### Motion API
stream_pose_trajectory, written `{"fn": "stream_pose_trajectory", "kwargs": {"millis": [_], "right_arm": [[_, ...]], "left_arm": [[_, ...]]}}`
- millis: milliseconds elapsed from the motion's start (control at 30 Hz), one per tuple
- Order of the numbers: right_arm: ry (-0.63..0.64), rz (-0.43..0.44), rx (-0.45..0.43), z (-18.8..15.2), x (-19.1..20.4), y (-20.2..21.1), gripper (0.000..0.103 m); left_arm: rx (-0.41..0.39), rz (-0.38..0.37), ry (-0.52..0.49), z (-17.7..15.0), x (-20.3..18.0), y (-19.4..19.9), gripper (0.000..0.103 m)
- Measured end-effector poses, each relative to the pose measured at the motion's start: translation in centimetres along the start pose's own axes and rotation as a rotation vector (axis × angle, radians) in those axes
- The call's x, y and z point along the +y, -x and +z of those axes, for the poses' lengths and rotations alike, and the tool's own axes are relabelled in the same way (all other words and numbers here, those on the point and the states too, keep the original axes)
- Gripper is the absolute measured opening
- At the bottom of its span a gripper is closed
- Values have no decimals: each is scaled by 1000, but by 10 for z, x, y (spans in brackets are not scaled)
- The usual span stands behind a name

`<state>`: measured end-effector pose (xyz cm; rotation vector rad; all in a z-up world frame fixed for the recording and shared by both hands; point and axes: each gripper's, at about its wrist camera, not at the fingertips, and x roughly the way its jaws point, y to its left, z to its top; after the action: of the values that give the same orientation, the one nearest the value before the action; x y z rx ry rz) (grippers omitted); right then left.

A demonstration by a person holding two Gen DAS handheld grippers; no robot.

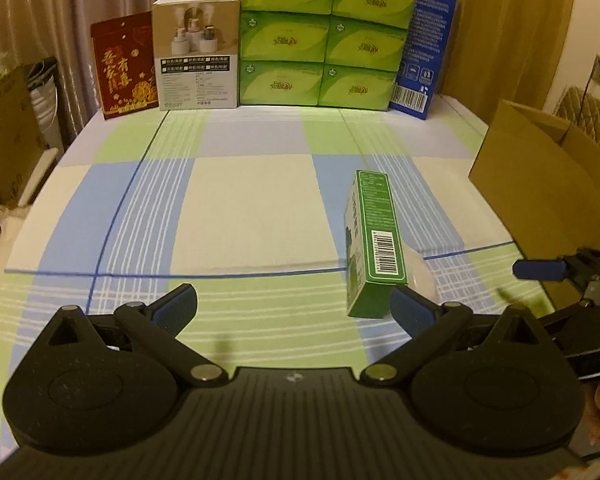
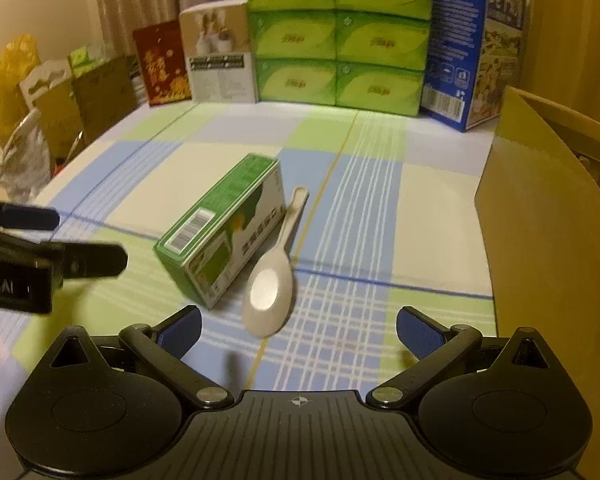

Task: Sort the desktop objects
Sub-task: 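Grasp the green box with the left tool while the right tool grasps the white spoon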

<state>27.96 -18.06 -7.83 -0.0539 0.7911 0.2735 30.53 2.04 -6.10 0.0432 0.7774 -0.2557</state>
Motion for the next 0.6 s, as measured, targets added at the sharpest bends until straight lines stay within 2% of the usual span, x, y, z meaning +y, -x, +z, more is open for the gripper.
{"fn": "stream_pose_trajectory", "kwargs": {"millis": [100,167,300,533,600], "right_arm": [[-14,8,-12,3,-4,-5,98],[-23,32,-4,4,-5,-11,77],[-12,48,7,7,-3,-26,71],[34,54,28,8,3,-44,45],[43,37,23,8,2,-44,33]], "left_arm": [[19,-2,-9,4,-1,-4,101],[14,-4,-4,5,0,-5,101],[6,-12,1,9,1,-7,100],[2,-28,7,11,-2,-10,97],[5,-31,-2,11,-6,-12,96]]}}
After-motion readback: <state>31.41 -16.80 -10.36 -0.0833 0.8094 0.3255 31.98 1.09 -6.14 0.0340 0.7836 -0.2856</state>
